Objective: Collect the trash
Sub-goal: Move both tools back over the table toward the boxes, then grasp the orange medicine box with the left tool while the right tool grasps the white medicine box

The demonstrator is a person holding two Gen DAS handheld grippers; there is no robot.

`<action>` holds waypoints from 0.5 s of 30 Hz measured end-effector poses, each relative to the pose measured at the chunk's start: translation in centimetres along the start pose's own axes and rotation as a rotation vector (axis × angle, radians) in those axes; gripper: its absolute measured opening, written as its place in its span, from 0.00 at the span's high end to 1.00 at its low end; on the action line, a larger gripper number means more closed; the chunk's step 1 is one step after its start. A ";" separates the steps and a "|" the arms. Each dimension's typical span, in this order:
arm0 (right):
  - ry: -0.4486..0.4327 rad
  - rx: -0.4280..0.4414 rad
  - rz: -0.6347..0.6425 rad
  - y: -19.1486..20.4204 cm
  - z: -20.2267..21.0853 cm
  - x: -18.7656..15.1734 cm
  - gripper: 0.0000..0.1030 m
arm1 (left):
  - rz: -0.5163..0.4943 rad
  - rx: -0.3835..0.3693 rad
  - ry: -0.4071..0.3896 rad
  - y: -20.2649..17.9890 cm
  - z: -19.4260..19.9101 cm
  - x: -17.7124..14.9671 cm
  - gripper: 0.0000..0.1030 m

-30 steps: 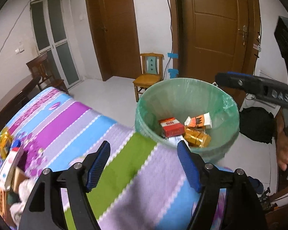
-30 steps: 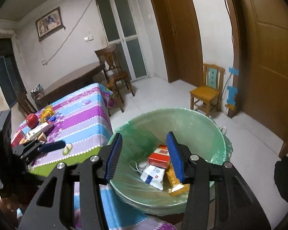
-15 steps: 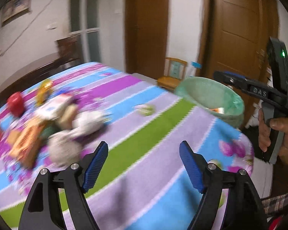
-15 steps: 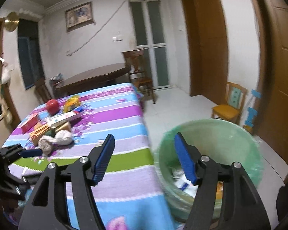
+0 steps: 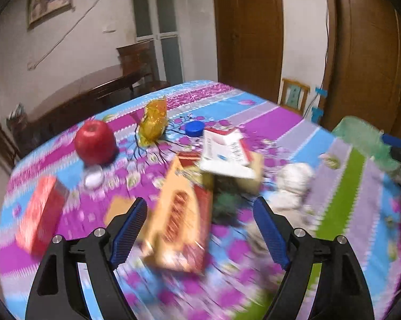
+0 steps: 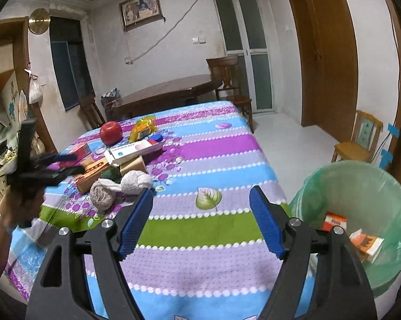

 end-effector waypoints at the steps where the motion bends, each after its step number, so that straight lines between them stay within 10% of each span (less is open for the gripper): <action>1: 0.009 0.000 -0.009 -0.2 0.0 -0.1 0.30 | -0.023 -0.022 0.015 0.2 -0.7 0.2 0.21; 15: 0.068 0.021 -0.003 0.9 -2.0 0.5 0.30 | -0.263 -0.171 0.155 0.2 -5.7 -0.1 0.20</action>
Point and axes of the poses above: each gripper's, at about its wrist camera, not at the fingertips, and z roughly against the way its jaws point, y to its left, x to its top, the point moved 2 cm from there along -z, roughly the way its jaws point, and after that the axes turned 7 degrees about -z, right-handed, at the moved point
